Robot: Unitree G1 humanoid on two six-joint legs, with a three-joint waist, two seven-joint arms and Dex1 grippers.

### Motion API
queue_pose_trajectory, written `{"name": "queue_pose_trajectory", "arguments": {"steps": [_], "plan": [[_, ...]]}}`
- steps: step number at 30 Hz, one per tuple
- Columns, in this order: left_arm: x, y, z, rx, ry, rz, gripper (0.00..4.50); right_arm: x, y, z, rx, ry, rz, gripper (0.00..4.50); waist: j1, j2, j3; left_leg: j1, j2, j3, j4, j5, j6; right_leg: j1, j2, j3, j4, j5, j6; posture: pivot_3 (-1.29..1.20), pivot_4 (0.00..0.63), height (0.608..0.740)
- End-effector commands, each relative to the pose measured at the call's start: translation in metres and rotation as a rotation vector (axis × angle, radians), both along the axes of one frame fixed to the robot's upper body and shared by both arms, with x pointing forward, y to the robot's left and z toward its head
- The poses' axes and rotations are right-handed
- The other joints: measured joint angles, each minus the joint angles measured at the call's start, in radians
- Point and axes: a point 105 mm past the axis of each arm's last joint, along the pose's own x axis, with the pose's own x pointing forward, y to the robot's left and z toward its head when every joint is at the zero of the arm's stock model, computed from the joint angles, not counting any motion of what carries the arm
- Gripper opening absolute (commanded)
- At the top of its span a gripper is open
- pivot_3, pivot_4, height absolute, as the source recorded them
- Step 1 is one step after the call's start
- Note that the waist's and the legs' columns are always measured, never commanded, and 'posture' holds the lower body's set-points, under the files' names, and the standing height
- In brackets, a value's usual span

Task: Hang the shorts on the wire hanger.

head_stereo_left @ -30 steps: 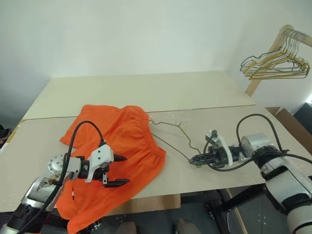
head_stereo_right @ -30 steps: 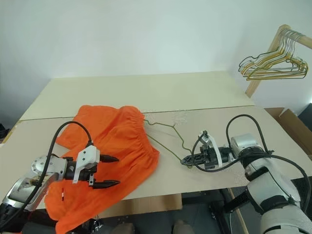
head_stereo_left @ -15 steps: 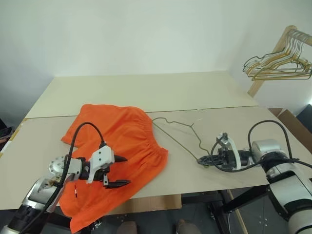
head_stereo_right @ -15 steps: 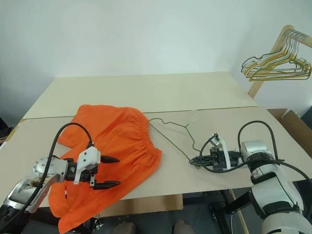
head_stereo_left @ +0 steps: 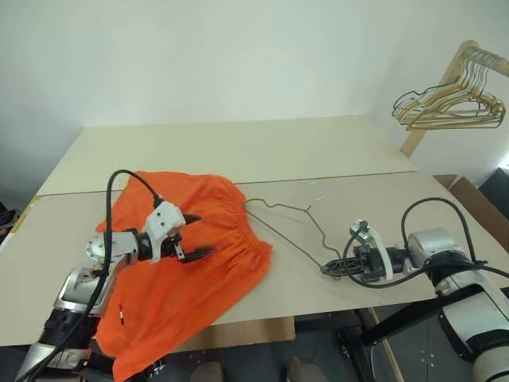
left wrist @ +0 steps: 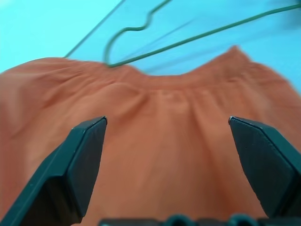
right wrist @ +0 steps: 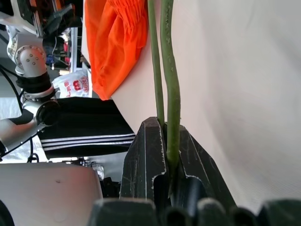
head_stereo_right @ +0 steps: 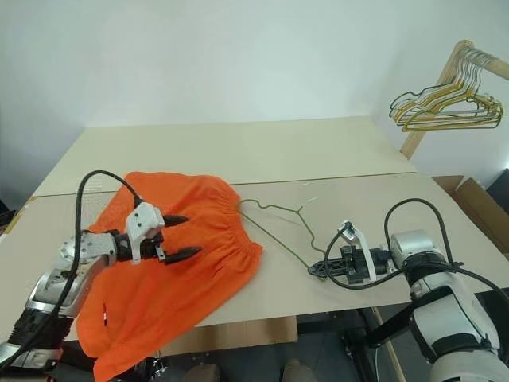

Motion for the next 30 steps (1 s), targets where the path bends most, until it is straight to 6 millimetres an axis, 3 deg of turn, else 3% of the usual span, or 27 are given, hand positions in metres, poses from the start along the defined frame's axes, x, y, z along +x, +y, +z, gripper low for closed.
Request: {"name": "queue_pose_trajectory", "arguments": {"steps": [1, 7, 10, 17, 30], "plan": [[0.013, 0.016, 0.015, 0.011, -0.071, 0.096, 4.49, 0.005, -0.008, 0.011, 0.020, -0.030, -0.016, 0.00, 0.000, 0.000, 0.000, 0.000, 0.000, 0.000, 0.000, 0.000, 0.000, 0.000, 0.000, 0.000, 0.000, 0.000, 0.000, 0.02, 0.000, 0.740], [0.017, 0.045, -0.003, 0.157, -0.030, 0.187, 4.49, 0.007, -0.011, 0.006, -0.015, -0.021, -0.033, 0.00, 0.000, 0.000, 0.000, 0.000, 0.000, 0.000, 0.000, 0.000, 0.000, 0.000, 0.000, 0.000, 0.000, 0.000, 0.000, 0.02, 0.000, 0.740], [0.017, 0.048, -0.017, 0.199, 0.024, 0.191, 4.49, 0.008, -0.011, 0.006, -0.012, -0.021, -0.042, 0.00, 0.000, -0.001, -0.002, 0.000, 0.000, 0.000, 0.000, 0.000, 0.000, 0.000, 0.000, 0.000, 0.000, 0.000, 0.000, 0.02, 0.000, 0.740], [0.016, 0.027, -0.045, 0.142, 0.157, 0.130, 4.49, 0.008, -0.014, 0.010, -0.001, -0.042, -0.049, 0.00, -0.001, -0.002, -0.002, 0.000, 0.000, 0.000, 0.001, 0.000, 0.000, 0.001, 0.000, -0.001, 0.000, 0.000, 0.000, 0.00, 0.000, 0.740], [0.015, -0.020, -0.064, 0.088, 0.218, -0.022, 4.49, 0.000, -0.016, 0.013, 0.018, -0.023, -0.041, 0.00, -0.002, 0.004, -0.007, 0.000, -0.001, 0.000, 0.001, 0.000, 0.000, 0.001, 0.000, -0.001, 0.000, 0.000, 0.000, -0.01, 0.000, 0.740]]}}
